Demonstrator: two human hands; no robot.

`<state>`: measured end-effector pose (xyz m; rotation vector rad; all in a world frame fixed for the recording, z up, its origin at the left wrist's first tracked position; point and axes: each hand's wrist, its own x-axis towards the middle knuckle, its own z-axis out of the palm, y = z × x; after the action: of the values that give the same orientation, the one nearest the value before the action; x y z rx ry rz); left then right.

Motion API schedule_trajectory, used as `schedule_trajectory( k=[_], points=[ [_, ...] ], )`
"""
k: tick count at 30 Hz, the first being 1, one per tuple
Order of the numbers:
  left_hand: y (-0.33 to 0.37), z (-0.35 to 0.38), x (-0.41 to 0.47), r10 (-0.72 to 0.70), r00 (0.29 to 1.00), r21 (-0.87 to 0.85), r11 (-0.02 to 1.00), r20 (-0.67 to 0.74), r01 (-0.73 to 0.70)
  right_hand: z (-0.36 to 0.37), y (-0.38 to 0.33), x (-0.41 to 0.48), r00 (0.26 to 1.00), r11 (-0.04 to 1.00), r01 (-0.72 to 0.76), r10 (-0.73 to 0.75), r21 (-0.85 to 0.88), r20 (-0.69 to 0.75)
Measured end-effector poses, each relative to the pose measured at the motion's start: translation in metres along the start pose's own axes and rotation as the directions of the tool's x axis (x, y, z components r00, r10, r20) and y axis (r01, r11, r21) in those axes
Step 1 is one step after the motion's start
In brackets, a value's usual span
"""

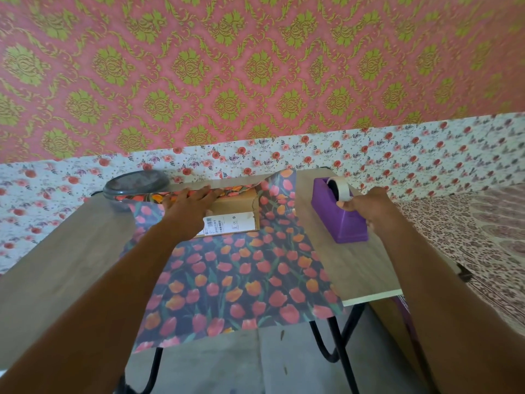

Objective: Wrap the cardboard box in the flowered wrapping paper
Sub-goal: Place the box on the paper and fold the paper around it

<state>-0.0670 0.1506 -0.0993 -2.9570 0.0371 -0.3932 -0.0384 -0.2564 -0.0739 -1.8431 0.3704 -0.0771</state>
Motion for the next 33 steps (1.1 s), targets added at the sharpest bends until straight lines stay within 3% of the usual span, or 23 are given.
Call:
schedule_trajectory(
  k=[7,12,15,17,19,21,24,28,33],
  points=[
    [0.002,-0.001,-0.002,-0.006,1.0,-0.008,1.0,-0.019,0.006,0.011,0.011,-0.008,0.961,0.979,0.183,-0.197,-0.089,-0.194],
    [0.0,0.001,-0.001,-0.001,1.0,-0.028,1.0,-0.011,0.0,0.017,0.02,-0.019,0.89,0.952,0.259,-0.301,-0.164,-0.344],
    [0.001,-0.001,-0.002,-0.007,1.0,-0.024,1.0,-0.014,0.007,0.017,0.026,-0.032,0.886,0.975,0.218,-0.218,-0.047,-0.41],
    [0.002,-0.001,-0.003,-0.007,1.0,-0.023,1.0,-0.019,0.007,0.011,0.03,-0.036,0.907,0.966,0.16,-0.061,0.205,-0.416],
    [0.002,-0.001,-0.003,-0.009,1.0,-0.023,1.0,-0.023,0.009,0.008,0.038,-0.037,0.935,0.889,0.096,0.073,0.447,-0.347],
    [0.003,-0.002,-0.004,-0.008,1.0,-0.014,1.0,-0.017,0.008,0.011,0.051,-0.04,0.954,0.842,0.035,0.131,0.538,-0.268],
    [0.002,-0.004,-0.003,0.002,1.0,-0.023,1.0,-0.005,-0.002,0.019,0.067,-0.041,0.958,0.812,-0.009,0.174,0.584,-0.228],
    [0.003,-0.005,-0.003,-0.015,1.0,-0.017,1.0,0.025,0.015,0.028,0.076,-0.045,0.894,0.939,-0.028,0.176,0.342,-0.411],
    [0.003,-0.003,-0.003,-0.009,1.0,-0.029,1.0,0.013,0.009,0.036,0.085,-0.063,0.917,0.911,0.17,-0.006,0.377,-0.398]
  ],
)
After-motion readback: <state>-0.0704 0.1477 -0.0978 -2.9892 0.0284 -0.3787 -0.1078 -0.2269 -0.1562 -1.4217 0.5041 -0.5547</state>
